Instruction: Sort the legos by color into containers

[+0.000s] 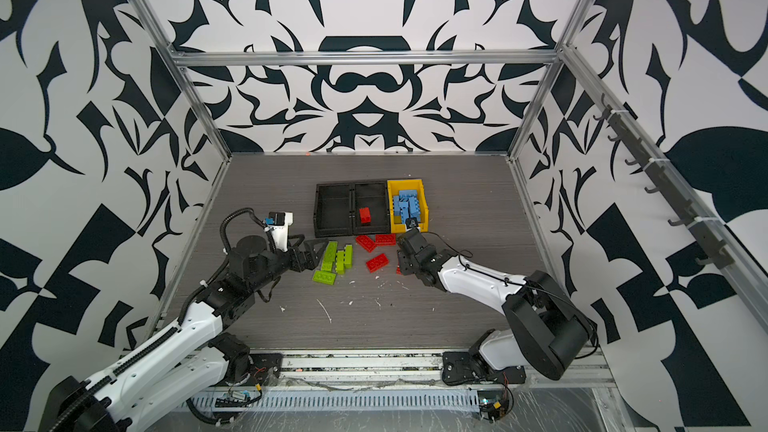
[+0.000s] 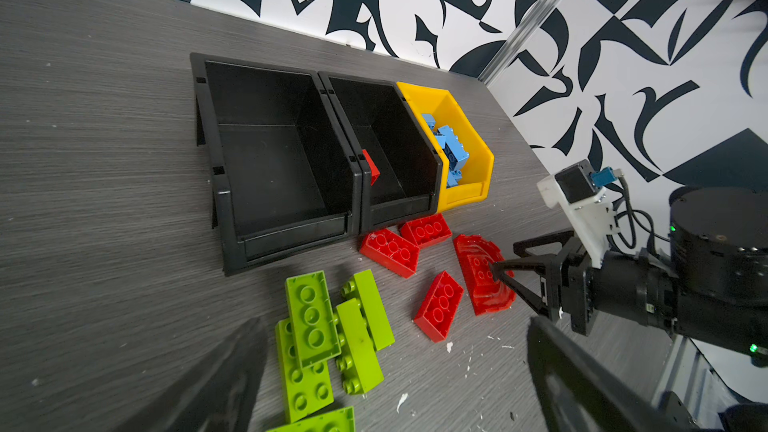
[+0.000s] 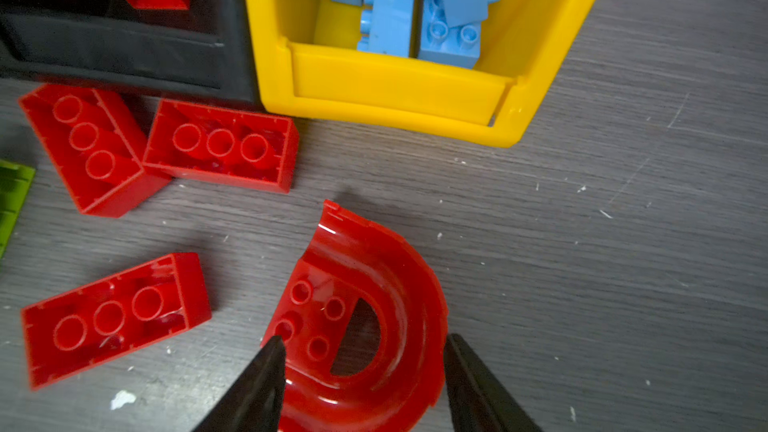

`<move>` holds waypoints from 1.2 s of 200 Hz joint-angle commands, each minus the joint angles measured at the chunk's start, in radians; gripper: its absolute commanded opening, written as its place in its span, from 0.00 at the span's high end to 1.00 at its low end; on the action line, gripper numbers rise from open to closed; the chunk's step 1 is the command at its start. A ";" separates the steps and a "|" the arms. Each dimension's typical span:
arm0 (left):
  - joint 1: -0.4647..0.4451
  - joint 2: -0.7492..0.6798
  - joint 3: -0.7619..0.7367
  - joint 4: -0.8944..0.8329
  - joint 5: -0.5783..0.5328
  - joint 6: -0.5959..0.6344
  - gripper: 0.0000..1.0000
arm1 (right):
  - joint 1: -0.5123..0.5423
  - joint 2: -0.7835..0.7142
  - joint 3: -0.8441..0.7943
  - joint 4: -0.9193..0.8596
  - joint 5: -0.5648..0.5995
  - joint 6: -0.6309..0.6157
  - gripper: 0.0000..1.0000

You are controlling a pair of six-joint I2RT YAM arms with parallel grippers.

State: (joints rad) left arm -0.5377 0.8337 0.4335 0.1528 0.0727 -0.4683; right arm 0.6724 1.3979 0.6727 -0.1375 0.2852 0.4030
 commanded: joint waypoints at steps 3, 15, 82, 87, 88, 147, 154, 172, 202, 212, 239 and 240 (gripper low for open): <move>0.003 0.002 -0.010 0.020 0.013 -0.005 0.00 | 0.015 0.032 0.055 0.002 0.023 0.020 0.37; 0.003 0.006 -0.009 0.023 0.015 -0.004 0.00 | 0.018 0.055 0.060 0.008 0.024 0.022 0.37; 0.003 0.042 0.005 0.023 0.046 0.000 0.00 | 0.029 0.157 0.102 0.015 0.047 0.024 0.45; 0.003 0.040 0.007 0.020 0.046 0.000 0.00 | 0.029 0.159 0.102 0.015 0.050 0.022 0.46; 0.004 0.040 0.009 0.019 0.047 0.000 0.00 | 0.029 0.159 0.102 0.014 0.050 0.022 0.46; 0.003 0.042 0.011 0.014 0.046 0.005 0.00 | 0.032 0.172 0.125 -0.094 0.133 0.013 0.54; 0.004 0.041 0.011 0.016 0.046 0.005 0.00 | 0.033 0.161 0.123 -0.111 0.144 0.018 0.52; 0.003 0.045 0.011 0.015 0.046 0.004 0.00 | 0.043 0.118 0.109 -0.122 0.157 0.024 0.50; 0.002 0.045 0.011 0.015 0.047 0.004 0.00 | 0.056 0.071 0.112 -0.123 0.144 0.021 0.44; 0.003 0.045 0.011 0.016 0.046 0.004 0.00 | 0.059 0.069 0.122 -0.125 0.140 0.020 0.44; 0.003 0.045 0.011 0.015 0.048 0.003 0.00 | 0.064 0.092 0.140 -0.120 0.117 0.026 0.46; 0.003 0.045 0.011 0.016 0.049 0.003 0.00 | 0.065 0.093 0.140 -0.119 0.118 0.025 0.46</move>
State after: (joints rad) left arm -0.5377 0.8768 0.4335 0.1596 0.1127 -0.4675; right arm 0.7292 1.4857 0.7799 -0.2386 0.4000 0.4187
